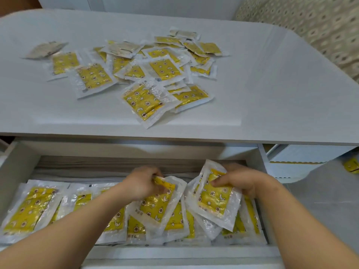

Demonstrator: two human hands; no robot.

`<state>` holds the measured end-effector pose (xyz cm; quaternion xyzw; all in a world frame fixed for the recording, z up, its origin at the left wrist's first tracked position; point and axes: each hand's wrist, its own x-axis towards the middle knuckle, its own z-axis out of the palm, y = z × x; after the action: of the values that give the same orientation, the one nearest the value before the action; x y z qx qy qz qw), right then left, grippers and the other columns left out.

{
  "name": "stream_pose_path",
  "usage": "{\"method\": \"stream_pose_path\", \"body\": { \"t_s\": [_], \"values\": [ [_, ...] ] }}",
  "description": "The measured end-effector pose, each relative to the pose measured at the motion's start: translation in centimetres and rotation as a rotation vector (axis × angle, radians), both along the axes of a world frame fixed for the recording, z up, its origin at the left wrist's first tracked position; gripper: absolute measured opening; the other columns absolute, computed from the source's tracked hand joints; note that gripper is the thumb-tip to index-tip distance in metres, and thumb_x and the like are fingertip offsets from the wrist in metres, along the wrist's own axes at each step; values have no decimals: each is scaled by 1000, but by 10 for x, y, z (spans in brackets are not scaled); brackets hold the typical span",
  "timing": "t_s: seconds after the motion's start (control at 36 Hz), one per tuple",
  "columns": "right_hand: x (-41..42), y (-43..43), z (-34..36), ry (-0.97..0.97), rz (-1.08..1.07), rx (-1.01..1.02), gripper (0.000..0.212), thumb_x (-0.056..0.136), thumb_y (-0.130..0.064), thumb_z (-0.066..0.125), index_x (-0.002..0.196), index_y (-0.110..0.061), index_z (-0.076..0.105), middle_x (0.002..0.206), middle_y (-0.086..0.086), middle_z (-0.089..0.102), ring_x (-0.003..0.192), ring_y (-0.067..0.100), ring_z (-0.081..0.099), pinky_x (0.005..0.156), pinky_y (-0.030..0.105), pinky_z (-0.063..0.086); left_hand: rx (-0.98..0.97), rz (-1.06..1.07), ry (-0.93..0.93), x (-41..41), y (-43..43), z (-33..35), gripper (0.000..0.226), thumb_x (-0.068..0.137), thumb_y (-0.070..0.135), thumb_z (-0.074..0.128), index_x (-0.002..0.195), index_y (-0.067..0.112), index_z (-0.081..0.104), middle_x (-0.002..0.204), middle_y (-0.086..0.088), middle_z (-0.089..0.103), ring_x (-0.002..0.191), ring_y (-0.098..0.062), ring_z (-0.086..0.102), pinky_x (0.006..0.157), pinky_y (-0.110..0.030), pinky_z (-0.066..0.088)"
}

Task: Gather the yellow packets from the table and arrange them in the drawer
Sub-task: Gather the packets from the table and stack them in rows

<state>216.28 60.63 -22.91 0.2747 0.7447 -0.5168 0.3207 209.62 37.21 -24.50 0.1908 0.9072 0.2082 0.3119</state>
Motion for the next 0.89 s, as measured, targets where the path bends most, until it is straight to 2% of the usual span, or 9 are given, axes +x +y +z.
{"method": "stream_pose_path", "body": {
  "t_s": [0.11,0.17,0.28,0.39,0.47,0.56,0.69,0.81,0.89],
  "values": [
    [5,-2,-5,-38,-54,-98,18,84,0,65,100,-7,63,92,15,71,80,28,68,82,43,55,43,26,-29,-2,0,-1,41,81,31,71,117,18,57,101,4,50,90,-11,50,71,-19,37],
    [8,-3,-6,-74,-17,-95,20,85,-1,64,103,-9,61,96,14,71,82,26,69,81,42,56,40,21,-25,-2,1,-3,42,81,30,71,119,19,55,102,5,48,90,-10,48,71,-17,36],
    [9,-5,-3,-108,152,51,29,83,-13,70,109,-17,57,110,10,68,98,27,67,93,46,51,74,21,-26,1,5,-6,36,80,27,73,111,22,57,94,10,49,83,-7,49,61,-14,38],
    [7,-8,7,-46,309,236,34,80,-20,73,109,-19,55,113,5,66,101,22,66,94,42,52,140,22,-27,6,10,-13,25,80,26,72,96,29,53,85,15,50,69,4,48,49,-5,37],
    [8,-8,12,5,362,311,37,78,-22,74,111,-16,58,109,3,67,97,19,66,91,39,53,94,-46,11,10,15,-12,26,84,31,67,106,26,54,87,14,49,74,0,49,57,-12,37],
    [9,-11,13,53,386,293,34,78,-21,74,107,-21,58,106,0,66,94,16,66,89,35,54,9,-143,135,8,16,-10,37,85,37,64,117,21,55,104,4,48,97,-12,45,75,-19,32],
    [4,-24,9,92,411,251,32,79,-22,73,107,-14,59,105,1,66,93,15,65,86,32,54,-20,-126,79,6,10,-8,32,87,37,63,113,19,56,89,7,49,80,-11,50,65,-21,37],
    [1,-26,7,99,417,276,32,79,-24,73,106,-14,59,106,3,66,95,17,65,86,33,53,-50,-131,84,4,9,-7,35,87,38,62,115,19,56,94,5,51,84,-12,50,70,-23,38],
    [1,-25,8,84,471,317,31,81,-26,71,107,-16,58,106,1,65,94,15,62,86,32,51,-81,-150,69,5,9,-5,38,88,39,61,119,18,54,107,0,57,90,-14,52,74,-24,42]
  ]
}}
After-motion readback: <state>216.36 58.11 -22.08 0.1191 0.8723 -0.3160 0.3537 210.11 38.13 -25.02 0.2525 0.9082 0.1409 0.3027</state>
